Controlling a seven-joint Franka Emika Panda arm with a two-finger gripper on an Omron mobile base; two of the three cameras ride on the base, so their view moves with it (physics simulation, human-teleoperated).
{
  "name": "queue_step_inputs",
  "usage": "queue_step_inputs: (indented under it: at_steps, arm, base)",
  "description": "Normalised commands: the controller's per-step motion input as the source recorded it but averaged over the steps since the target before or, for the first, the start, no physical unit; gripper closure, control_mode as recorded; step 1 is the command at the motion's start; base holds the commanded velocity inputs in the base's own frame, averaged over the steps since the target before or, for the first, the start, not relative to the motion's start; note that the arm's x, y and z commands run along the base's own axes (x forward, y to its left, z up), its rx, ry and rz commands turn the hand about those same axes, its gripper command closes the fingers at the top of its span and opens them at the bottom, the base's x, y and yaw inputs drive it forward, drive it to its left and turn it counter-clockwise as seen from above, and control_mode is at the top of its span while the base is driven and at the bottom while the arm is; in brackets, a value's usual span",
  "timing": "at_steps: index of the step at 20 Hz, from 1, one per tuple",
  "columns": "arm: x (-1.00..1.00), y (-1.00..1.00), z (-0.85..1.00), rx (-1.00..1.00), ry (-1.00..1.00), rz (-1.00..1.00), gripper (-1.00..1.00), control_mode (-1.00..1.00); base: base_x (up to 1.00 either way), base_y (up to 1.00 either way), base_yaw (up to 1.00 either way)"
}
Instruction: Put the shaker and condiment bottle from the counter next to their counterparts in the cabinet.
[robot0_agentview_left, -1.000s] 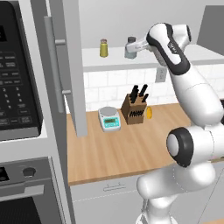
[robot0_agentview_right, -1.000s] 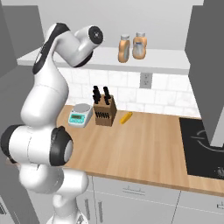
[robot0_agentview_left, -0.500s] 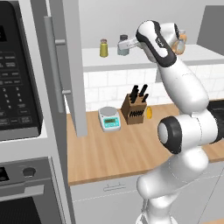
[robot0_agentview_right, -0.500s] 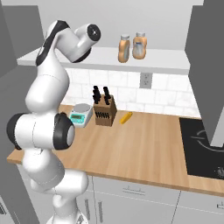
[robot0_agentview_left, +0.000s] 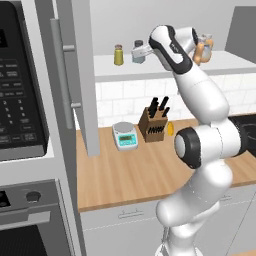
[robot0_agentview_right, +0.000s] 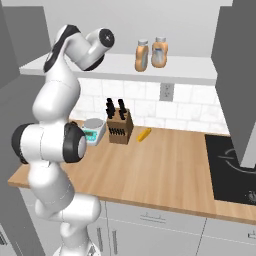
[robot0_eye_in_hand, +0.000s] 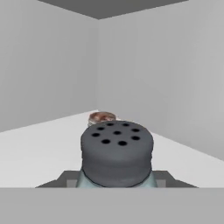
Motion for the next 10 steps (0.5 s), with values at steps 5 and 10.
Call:
queue_step_inputs:
  at_steps: [5,10]
  arm:
    - [0.28,0.04,-0.04,0.09,0.06,0.00,1.00,-1.00]
    - [0.04,0.00,-0.09,0.01,0.04,0.00,1.00,-1.00]
  base:
    - [0.00,0.00,0.00]
    - [0.00,0.00,0.00]
